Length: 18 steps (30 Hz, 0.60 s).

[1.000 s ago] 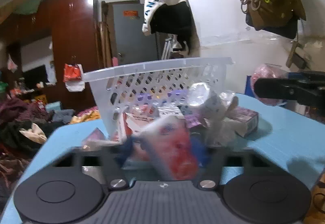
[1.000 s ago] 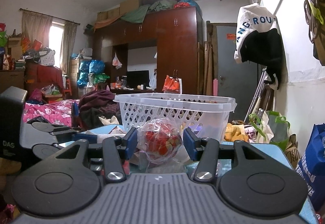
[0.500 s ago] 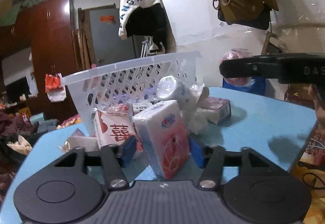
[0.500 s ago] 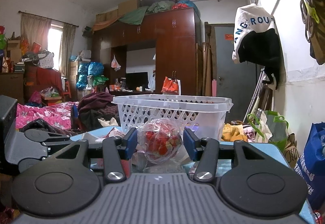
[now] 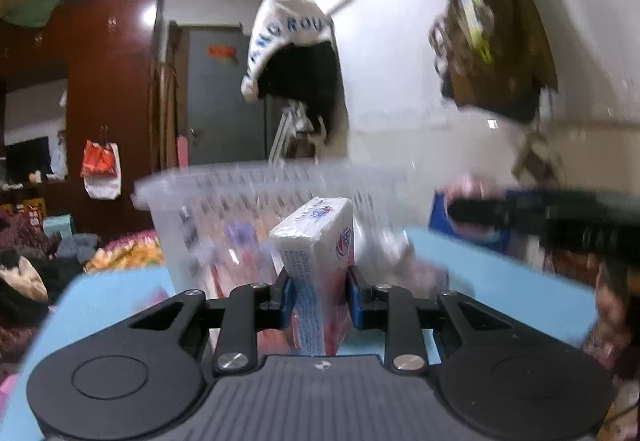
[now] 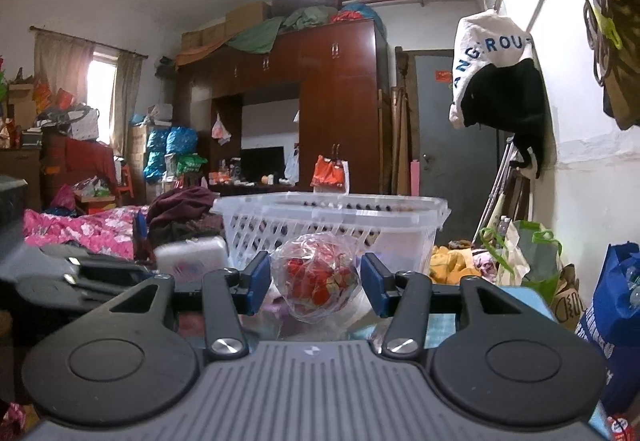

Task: Organize objects
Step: 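Carry both items over the white basket and open both tools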

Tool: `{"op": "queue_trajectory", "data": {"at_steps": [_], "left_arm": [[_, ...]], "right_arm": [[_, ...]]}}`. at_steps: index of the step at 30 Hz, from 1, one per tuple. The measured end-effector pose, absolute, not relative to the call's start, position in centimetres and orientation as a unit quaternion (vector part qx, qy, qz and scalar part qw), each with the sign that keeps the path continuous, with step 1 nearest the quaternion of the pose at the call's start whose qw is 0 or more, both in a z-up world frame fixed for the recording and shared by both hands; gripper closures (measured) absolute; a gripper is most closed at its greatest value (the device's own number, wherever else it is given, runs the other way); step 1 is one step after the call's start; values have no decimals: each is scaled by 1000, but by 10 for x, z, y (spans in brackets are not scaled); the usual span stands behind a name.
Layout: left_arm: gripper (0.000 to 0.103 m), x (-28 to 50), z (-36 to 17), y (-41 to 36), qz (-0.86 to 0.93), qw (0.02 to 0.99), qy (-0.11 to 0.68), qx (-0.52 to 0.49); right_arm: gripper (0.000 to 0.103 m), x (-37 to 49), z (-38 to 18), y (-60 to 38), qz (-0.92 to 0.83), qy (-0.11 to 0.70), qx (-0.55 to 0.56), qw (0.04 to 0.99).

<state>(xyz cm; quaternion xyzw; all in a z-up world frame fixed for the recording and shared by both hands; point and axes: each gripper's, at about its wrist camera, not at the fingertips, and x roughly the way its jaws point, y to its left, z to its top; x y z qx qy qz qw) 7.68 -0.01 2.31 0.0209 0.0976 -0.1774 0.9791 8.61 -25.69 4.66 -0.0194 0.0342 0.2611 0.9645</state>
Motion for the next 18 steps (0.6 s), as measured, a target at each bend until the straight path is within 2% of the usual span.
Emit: {"op": "queue_trajectory", "data": {"at_steps": [5, 10, 11, 12, 14, 15, 16, 18], "left_arm": [[72, 123, 89, 5, -155, 985, 75, 3], [70, 196, 111, 0, -127, 984, 121, -11], [65, 208, 109, -1, -131, 982, 133, -10], [55, 217, 107, -2, -131, 982, 139, -5], [38, 228, 99, -1, -104, 983, 149, -2], [38, 228, 97, 1, -99, 983, 152, -3], [38, 222, 94, 5, -102, 984, 149, -8], [33, 197, 90, 15, -111, 985, 128, -19]], "right_arm": [[50, 118, 91, -241, 241, 23, -24, 970], [50, 184, 119, -218, 208, 59, -29, 976], [50, 196, 119, -214, 205, 69, -29, 976], [48, 205, 118, -212, 206, 82, -30, 975], [32, 215, 114, -209, 210, 100, -22, 972], [15, 214, 113, -210, 208, 95, -18, 973], [4, 210, 112, -212, 205, 87, -15, 975], [0, 192, 108, -220, 208, 84, -10, 974]]}}
